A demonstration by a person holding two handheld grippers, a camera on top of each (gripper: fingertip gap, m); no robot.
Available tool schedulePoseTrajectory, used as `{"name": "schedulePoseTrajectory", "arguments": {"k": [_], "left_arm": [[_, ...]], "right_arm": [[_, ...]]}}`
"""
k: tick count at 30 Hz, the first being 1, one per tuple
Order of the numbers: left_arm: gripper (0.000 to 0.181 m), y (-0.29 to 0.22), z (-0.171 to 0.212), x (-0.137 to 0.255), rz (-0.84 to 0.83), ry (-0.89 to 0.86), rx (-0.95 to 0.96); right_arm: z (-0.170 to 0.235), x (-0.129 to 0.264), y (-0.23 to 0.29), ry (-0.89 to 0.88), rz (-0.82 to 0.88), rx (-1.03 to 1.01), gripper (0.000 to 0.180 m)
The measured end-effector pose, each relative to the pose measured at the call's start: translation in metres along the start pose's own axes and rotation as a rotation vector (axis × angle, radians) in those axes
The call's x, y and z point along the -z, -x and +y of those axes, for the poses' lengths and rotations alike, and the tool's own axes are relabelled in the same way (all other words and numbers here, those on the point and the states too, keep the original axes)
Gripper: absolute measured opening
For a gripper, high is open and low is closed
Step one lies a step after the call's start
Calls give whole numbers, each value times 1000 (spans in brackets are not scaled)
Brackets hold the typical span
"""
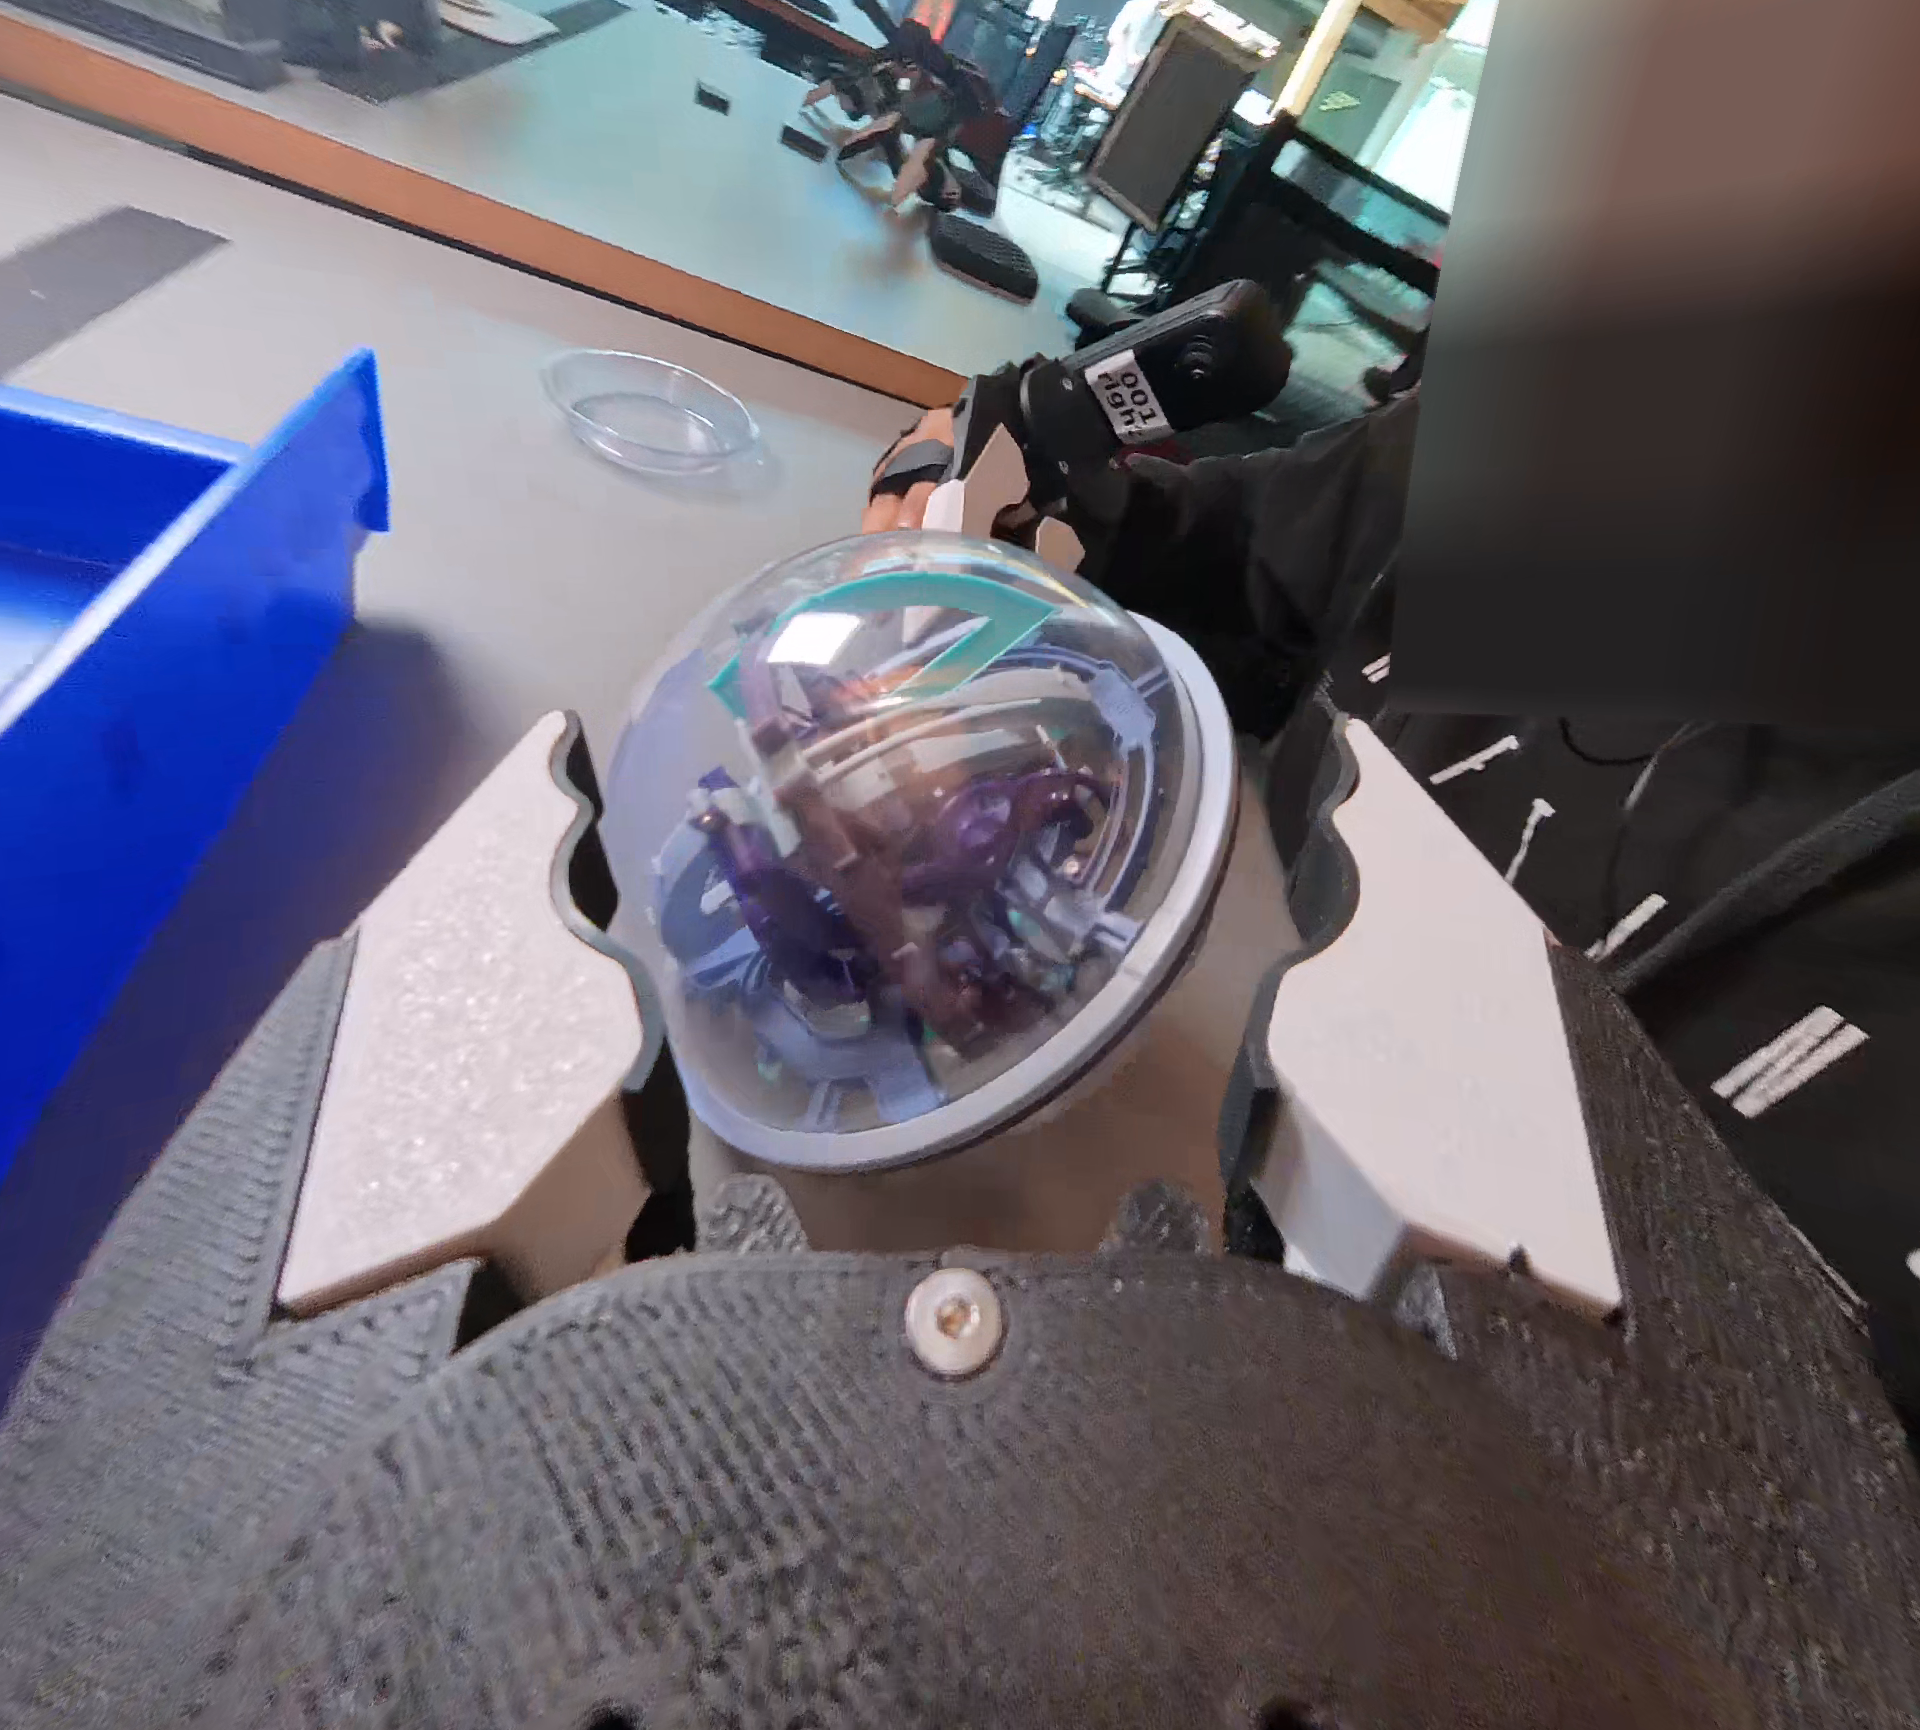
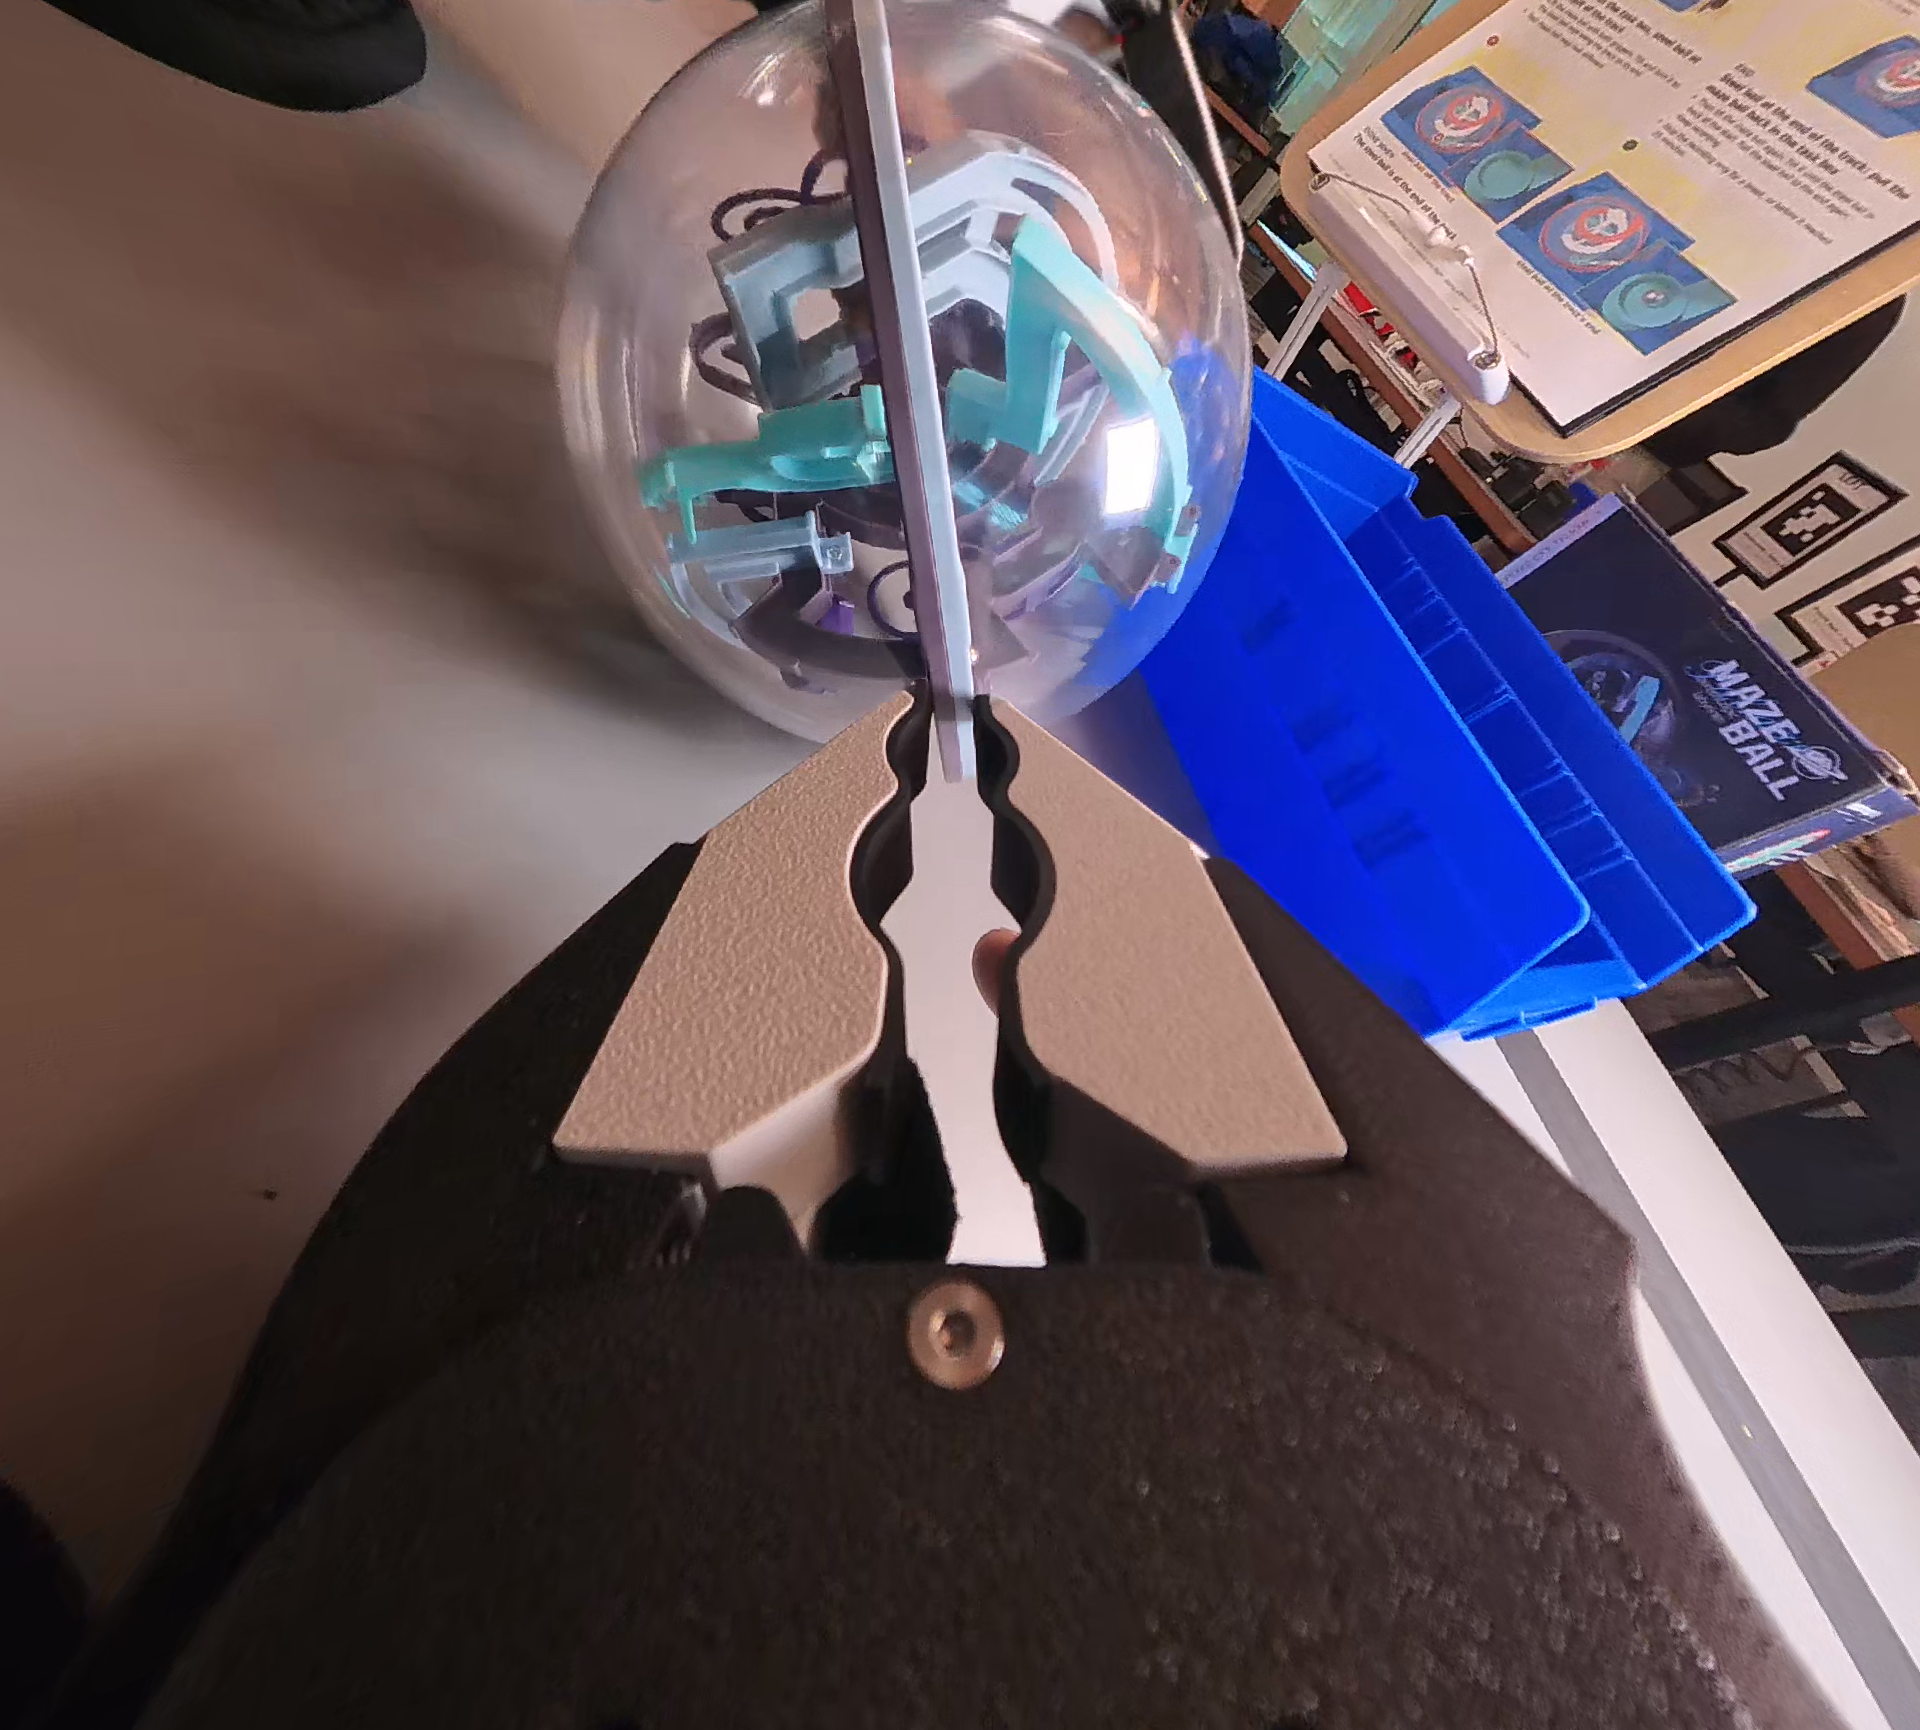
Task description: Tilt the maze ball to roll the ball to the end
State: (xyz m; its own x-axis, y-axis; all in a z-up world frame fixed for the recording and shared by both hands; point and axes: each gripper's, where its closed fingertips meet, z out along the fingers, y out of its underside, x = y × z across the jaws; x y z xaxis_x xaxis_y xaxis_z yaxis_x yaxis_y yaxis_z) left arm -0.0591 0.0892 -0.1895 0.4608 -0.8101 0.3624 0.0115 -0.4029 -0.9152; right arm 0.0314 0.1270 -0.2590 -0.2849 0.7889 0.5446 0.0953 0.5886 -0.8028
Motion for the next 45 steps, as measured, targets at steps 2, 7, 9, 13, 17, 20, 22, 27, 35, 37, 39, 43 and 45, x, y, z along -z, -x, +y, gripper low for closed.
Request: {"name": "schedulePoseTrajectory", "arguments": {"k": [2,7,9,13,17,20,22,27,35,37,39,43,45], "left_arm": [[134,-7,0,-4,-70,19,-63],[128,-20,9,-20,-176,71,-187],[121,-15,14,-22,-228,100,-243],[112,-14,14,-23,-225,110,-247],[112,-13,14,-23,-208,99,-217],[112,-14,14,-22,-191,96,-190],[111,-14,15,-20,-168,88,-151],[111,-14,12,-17,-118,40,-67],[111,-11,9,-16,-65,-1,-1],[111,-10,9,-15,-44,-10,17],[110,-9,8,-15,-23,-24,38],[97,0,0,-8,-26,-69,64],[90,1,-2,-5,-40,-78,50]], "right_arm": [[-1,0,0,-1,-2,-12,6],[-5,0,2,-8,-10,-31,6],[-7,0,4,-16,-18,-42,6],[-12,1,7,-26,-32,-64,6],[-13,2,8,-32,-38,-84,6],[-15,2,10,-45,-57,-113,6],[-18,2,13,-60,-86,-150,6],[-24,2,16,-96,-122,-218,6],[-30,3,17,-121,-141,-261,5],[-32,4,18,-126,-144,-267,5],[-34,4,18,-134,-149,-278,5],[-37,3,14,-158,-152,-336,5],[-37,3,11,-160,-147,-363,5]]}}
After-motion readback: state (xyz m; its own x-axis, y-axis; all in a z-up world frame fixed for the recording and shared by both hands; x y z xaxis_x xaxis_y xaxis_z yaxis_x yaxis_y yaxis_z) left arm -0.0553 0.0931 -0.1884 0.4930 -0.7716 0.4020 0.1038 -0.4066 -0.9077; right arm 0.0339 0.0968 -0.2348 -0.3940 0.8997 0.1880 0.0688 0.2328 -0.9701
